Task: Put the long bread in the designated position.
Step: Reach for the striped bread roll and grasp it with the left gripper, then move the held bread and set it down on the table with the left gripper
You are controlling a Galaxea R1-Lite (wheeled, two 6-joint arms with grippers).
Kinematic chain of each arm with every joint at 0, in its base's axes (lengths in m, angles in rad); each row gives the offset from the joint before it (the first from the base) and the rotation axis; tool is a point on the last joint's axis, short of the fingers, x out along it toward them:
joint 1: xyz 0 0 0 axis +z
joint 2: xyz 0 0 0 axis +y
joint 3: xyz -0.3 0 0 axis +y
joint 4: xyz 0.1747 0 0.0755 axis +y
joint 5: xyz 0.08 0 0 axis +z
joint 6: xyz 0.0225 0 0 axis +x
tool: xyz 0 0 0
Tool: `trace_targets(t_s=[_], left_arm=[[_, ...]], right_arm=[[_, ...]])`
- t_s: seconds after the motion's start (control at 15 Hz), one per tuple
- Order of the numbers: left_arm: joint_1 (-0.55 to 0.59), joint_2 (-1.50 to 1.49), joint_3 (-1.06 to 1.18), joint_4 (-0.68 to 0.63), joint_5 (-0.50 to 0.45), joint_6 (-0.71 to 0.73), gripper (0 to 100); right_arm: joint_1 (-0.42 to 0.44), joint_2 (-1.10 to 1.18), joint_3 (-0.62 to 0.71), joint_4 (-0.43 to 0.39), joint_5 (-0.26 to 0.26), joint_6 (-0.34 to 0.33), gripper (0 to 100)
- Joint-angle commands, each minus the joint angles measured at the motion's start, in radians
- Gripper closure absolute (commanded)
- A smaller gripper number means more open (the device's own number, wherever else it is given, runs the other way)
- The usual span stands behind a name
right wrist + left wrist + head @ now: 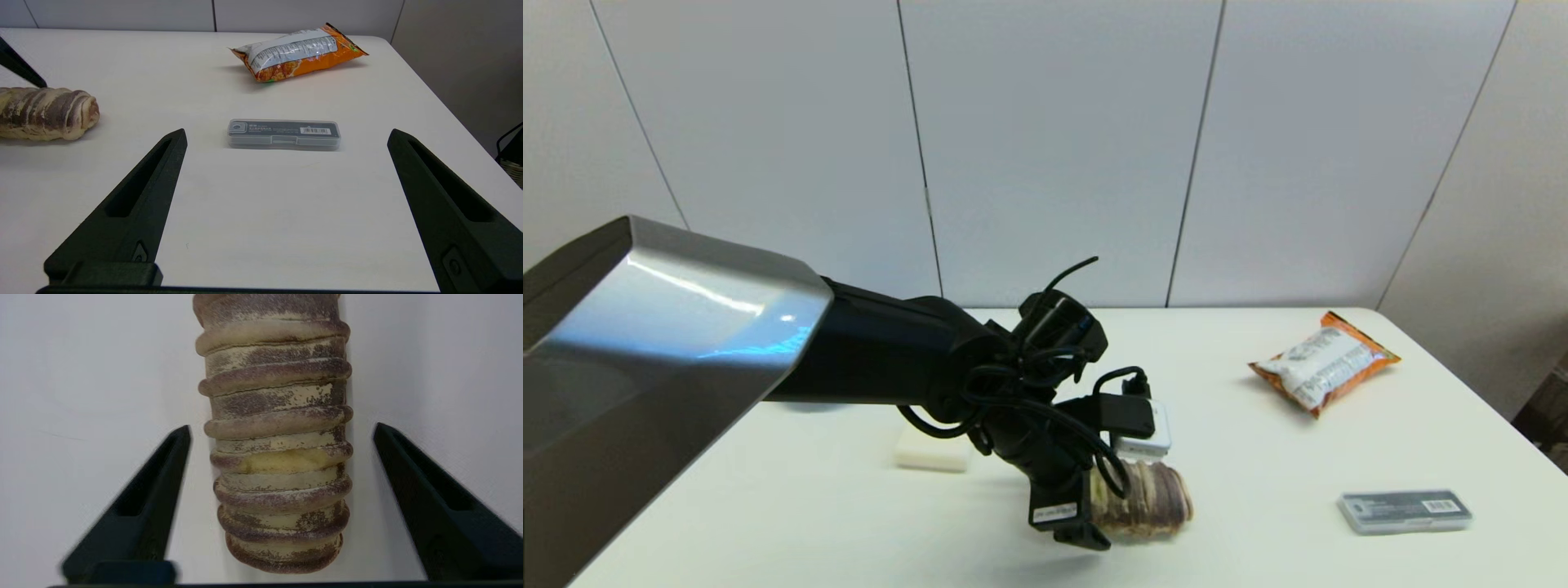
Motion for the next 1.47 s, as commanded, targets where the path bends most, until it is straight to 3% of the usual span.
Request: trace_targets(t_s=[0.07, 0.27, 1.13, 1.27, 1.47], left_arm=[[0.000, 0.006, -0.004, -0.001, -0.010, 0.009, 100], [0.001, 0.012, -0.004, 0.002, -0.045, 0.007, 100], [0.057, -0.102, -0.009, 0.006, -0.040, -0.005, 100], [0.100, -0.152, -0.027, 0.016, -0.017, -0.048, 100], [0.284, -0.278, -0.082, 0.074, 0.113, -0.152, 100]], right_arm=[[0.002, 0.001, -0.001, 0.000, 0.001, 0.000, 0], [0.000, 0.001, -0.001, 0.000, 0.001, 0.000, 0], [0.000, 0.001, -0.001, 0.000, 0.001, 0.000, 0], [0.002, 0.001, 0.001, 0.000, 0.001, 0.000, 0], [0.002, 0.001, 0.001, 0.000, 0.001, 0.000, 0]])
